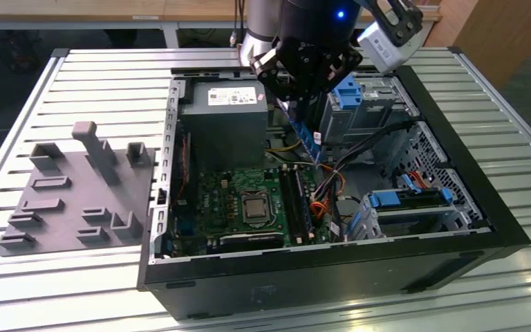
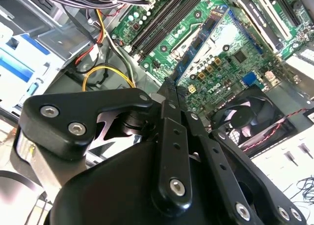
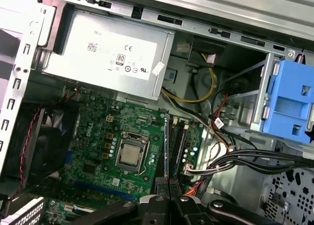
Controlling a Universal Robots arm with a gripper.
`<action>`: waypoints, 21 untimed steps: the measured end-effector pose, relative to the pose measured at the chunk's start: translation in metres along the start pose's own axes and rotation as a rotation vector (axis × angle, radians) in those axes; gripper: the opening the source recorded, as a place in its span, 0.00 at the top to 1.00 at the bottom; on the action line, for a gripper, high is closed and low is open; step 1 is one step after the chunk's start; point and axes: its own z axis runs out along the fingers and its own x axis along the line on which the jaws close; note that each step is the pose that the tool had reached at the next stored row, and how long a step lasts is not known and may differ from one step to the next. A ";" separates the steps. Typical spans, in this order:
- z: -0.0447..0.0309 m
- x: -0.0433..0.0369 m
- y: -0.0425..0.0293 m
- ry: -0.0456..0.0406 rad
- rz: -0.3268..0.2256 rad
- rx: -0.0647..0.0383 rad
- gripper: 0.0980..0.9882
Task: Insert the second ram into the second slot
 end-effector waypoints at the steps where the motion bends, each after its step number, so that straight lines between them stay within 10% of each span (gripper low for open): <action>1: 0.0000 0.0000 0.0000 -0.0002 0.005 0.000 0.98; 21: 0.0005 0.0000 0.0000 -0.0078 0.208 0.001 0.98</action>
